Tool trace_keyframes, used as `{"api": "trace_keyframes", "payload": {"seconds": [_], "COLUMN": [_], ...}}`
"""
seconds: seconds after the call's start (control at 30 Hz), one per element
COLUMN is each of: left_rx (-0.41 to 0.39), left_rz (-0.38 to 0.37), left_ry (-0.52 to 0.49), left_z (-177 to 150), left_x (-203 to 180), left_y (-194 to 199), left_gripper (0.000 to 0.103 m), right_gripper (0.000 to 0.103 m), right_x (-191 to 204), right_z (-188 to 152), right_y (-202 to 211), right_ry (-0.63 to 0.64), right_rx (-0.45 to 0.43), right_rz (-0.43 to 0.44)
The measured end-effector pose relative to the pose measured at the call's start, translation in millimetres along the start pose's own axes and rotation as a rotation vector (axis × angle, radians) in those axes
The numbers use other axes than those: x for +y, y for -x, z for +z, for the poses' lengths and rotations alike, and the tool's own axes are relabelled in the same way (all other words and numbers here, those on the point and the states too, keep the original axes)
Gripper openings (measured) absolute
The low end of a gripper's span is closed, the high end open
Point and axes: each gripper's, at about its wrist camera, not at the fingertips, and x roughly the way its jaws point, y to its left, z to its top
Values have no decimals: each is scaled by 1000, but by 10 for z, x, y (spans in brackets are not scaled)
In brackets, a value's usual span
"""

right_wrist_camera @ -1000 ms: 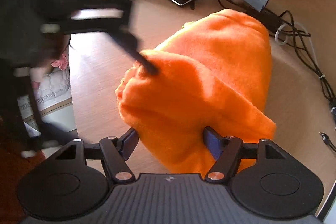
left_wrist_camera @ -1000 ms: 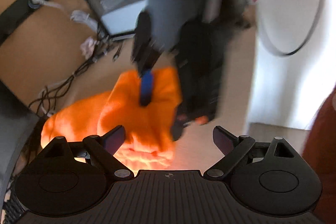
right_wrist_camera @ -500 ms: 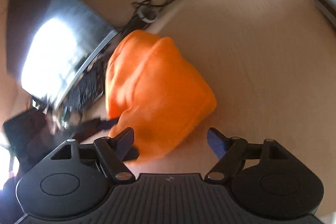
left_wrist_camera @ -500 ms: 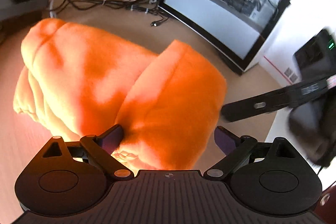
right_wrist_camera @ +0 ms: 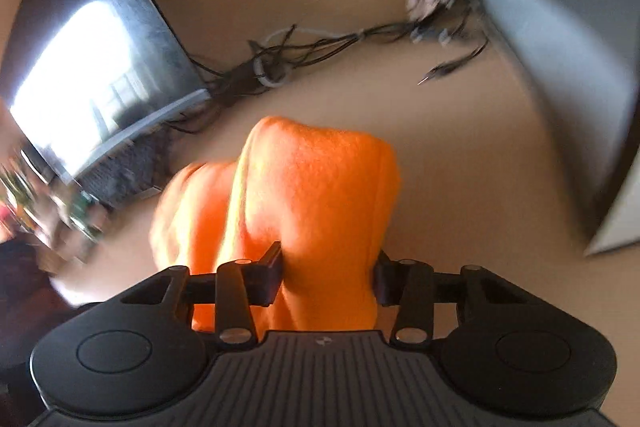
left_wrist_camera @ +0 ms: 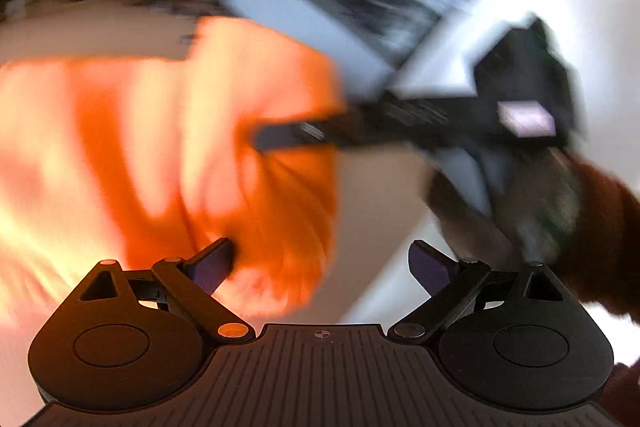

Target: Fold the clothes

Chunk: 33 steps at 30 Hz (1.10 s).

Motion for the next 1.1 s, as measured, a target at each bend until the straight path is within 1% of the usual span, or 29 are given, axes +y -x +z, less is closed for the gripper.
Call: {"api": "trace_keyframes", "payload": {"seconds": [0.03,0.07,0.1,0.13,0.2,0.27,0.3,0.33,0.4,0.47,0.53,0.63,0.77,0.87,0.93,0.97,1.0,1.03,1.07,1.1], "left_rx": [-9,-30,-58,-87,-113,-134,-128,-112,-67,-18,-4,0,9,9,3,1,0,0,3,6], "left_rz": [-18,-19,-6,21,130,246,286,316,348,376,380,373,362,358,343,335,326,318,305,279], "left_ry": [-34,-62,-75,-66,19,113,157,185,220,234,230,248,286,307,337,349,361,370,382,398], "left_z": [25,64,113,168,258,344,369,374,340,262,198,178,175,144,90,69,49,26,-2,-30], "left_x": [-92,-146,-154,-97,212,545,699,811,945,1002,976,1008,1046,1020,997,986,974,955,928,897], "left_y": [41,128,236,355,480,589,590,560,461,350,307,303,289,283,300,308,315,321,323,310], "left_gripper": [96,96,96,96,96,92,86,82,78,76,76,76,77,77,77,77,77,77,77,77], "right_gripper": [40,40,40,40,41,45,48,50,52,55,62,63,63,65,66,66,62,52,48,44], "right_x": [-27,-58,-73,-103,-173,-203,-199,-221,-298,-411,-539,-654,-645,-671,-666,-658,-645,-620,-572,-476], "right_z": [34,37,56,71,59,26,2,-30,-96,-186,-327,-606,-864,-879,-819,-773,-717,-640,-548,-424], "right_y": [77,155,180,190,170,81,22,-8,-36,-17,40,93,29,-91,-154,-170,-176,-161,-131,-70], "right_ry": [35,62,86,100,97,84,70,45,-25,-136,-268,-457,-592,-658,-633,-605,-572,-526,-465,-369], "right_rx": [2,6,12,17,16,8,2,-5,-21,-47,-78,-116,-147,-156,-156,-154,-152,-151,-154,-164], "right_rz": [-36,-61,-81,-92,-97,-106,-105,-102,-84,-55,-19,52,116,160,173,162,148,127,102,66]}}
